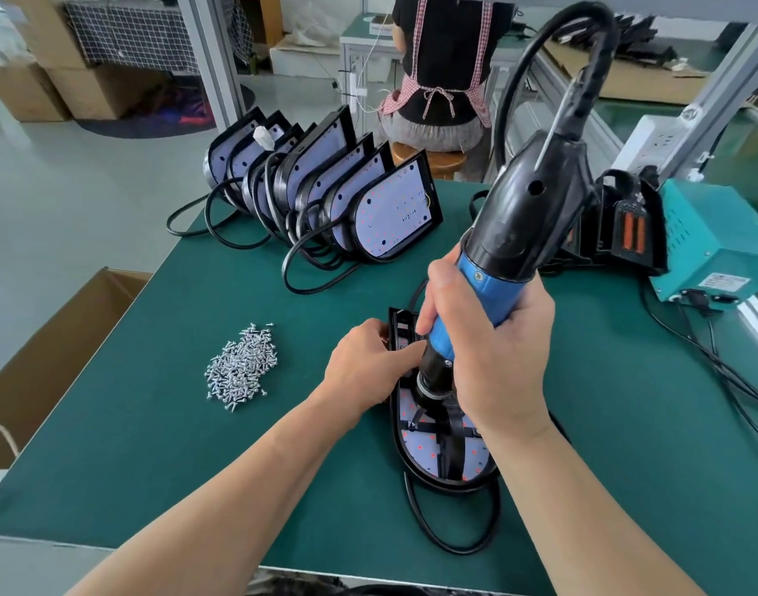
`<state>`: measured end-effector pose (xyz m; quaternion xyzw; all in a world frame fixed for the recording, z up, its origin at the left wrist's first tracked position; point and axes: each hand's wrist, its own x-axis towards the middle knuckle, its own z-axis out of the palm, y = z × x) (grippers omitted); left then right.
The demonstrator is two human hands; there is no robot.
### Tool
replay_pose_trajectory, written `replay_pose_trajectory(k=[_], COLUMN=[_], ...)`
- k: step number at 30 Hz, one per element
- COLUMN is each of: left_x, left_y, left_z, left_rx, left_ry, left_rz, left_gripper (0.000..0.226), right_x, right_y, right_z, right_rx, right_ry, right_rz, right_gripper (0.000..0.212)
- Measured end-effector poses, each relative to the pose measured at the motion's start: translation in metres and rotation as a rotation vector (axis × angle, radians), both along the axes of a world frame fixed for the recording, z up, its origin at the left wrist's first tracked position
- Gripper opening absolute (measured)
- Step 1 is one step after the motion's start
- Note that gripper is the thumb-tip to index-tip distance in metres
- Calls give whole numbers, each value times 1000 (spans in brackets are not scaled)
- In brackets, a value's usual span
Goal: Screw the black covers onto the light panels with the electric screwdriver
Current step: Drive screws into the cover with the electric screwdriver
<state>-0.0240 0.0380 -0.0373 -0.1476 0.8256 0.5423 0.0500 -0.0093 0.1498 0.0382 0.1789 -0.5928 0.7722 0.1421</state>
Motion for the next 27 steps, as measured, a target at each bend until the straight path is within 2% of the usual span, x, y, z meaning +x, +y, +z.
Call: replay_pose_trajectory(k=[6, 9, 12, 15, 19, 22, 23, 25, 27], left_x=[1, 1, 1, 1, 4, 8, 8, 11, 14], left_y=[1, 1, 0, -2, -7, -7, -7, -7, -9], left_z=[1, 2, 3, 5, 10, 8, 5, 1, 0], left_rx=[-22, -12, -5, 14, 75, 54, 34, -8, -57], left_ry=[0, -12, -27, -23, -37, -15, -4, 6, 7], left_rz=[22, 12, -17, -58, -87, -82, -77, -56, -71], left_gripper=[50, 62, 75, 79, 71, 74, 74, 58, 51], right_x=[-5, -7, -7, -9, -9, -8, -8, -9, -10], right_y=[1, 4, 5, 6, 10, 12, 12, 12, 13], right_z=[-3, -3, 0, 3, 6, 10, 13, 23, 32], right_rx=[-30, 3, 46, 13, -16, -3, -20, -71, -105], right_ry=[-35, -46, -46, -45, -26, -36, -31, -11, 0], right_rz=[65, 191, 359, 412, 383, 369, 387, 417, 366], right_gripper=[25, 20, 5, 11, 10, 27, 24, 8, 5])
